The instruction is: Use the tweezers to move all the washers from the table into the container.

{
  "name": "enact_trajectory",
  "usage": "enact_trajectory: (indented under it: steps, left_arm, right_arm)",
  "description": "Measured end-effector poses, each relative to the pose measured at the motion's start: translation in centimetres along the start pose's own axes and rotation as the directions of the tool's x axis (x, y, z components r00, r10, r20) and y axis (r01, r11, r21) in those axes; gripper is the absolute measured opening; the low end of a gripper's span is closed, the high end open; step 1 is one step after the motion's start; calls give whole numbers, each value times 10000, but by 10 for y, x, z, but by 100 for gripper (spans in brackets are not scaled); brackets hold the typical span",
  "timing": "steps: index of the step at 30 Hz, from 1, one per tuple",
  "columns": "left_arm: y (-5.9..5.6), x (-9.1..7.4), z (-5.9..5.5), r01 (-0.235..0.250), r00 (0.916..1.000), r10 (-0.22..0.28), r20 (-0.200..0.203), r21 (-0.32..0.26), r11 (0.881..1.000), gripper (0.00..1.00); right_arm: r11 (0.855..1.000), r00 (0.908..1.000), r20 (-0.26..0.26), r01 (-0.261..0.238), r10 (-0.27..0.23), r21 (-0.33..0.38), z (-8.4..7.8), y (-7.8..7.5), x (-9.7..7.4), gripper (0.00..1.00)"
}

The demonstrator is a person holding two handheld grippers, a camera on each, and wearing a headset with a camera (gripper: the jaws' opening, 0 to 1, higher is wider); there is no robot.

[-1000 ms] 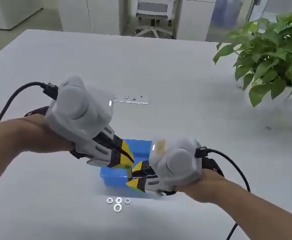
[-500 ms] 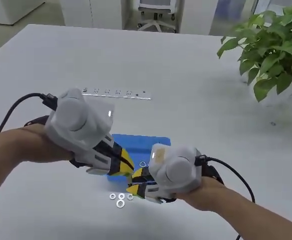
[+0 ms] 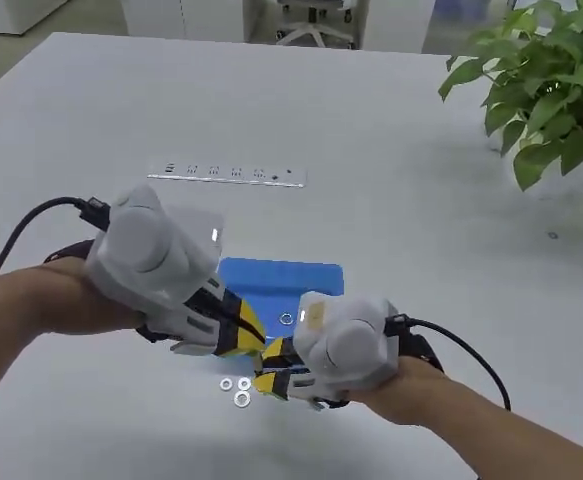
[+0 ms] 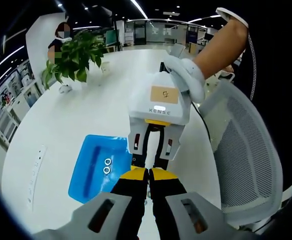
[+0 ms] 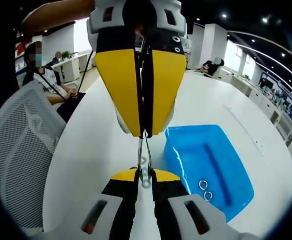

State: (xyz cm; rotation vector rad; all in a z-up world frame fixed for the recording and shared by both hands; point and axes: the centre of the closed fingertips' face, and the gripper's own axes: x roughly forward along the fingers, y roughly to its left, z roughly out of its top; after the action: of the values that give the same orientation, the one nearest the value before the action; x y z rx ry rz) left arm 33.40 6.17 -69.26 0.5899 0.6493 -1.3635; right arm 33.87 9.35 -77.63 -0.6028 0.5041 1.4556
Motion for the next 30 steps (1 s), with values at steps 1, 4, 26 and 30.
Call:
enact_trajectory:
  steps: [1, 4, 26, 30]
  left_arm:
    - [0, 1, 0, 17, 10000, -17, 1, -13, 10000, 5]
    - [-1, 3, -2, 70, 10000, -70, -6, -66, 10000, 5]
    - [1, 14, -10, 218, 9998, -220, -32, -306, 9993, 5]
    - [2, 14, -10, 246, 9997, -247, -46, -317, 9992, 5]
  right_arm:
    - [10000, 10000, -4, -21, 21, 34, -1, 1, 1, 12]
    - [9999, 10000, -38, -76, 76, 72, -3, 3, 2, 12]
    - [9995, 9998, -116, -174, 176, 248, -15, 2, 9, 12]
    - [9994, 9998, -71, -190, 193, 292, -15, 2, 11, 12]
